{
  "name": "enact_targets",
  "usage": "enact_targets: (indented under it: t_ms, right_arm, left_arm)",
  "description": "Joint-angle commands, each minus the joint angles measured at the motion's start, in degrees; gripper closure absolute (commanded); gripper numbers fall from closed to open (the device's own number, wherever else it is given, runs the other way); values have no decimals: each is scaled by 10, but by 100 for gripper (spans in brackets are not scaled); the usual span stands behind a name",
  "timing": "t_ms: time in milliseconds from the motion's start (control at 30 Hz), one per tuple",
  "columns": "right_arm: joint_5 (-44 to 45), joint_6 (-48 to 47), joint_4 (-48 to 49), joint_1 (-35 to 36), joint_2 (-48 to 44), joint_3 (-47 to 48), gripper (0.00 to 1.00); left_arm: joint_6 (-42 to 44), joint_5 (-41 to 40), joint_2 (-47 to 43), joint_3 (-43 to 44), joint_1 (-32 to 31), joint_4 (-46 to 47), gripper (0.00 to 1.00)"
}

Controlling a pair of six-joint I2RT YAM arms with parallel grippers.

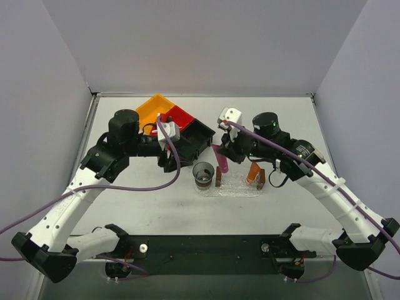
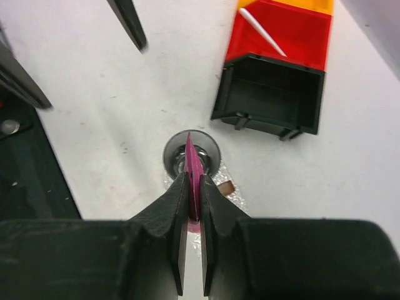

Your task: Prepare toiletry sets of a toothbrush and toothpaste on the tray

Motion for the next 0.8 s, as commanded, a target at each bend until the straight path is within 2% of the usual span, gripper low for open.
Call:
enact_targets:
  t_ms: [0,133,333,767]
  right_arm:
    - [78,6,138,-17,-59,-88,100]
    - [125,22,244,-30,-105,-177,100]
    - [176,50,327,-36,-146,-275,100]
    - [237,78,350,-36,-195,-370,100]
  left_arm:
    - [-23,-41,-35,-17,42,43,26]
    - [-34,-70,-46,-41,67,47,26]
    - [-50,-102,-59,-64,78,61,26]
    - [-47,-138,-51,-101,97,79,26]
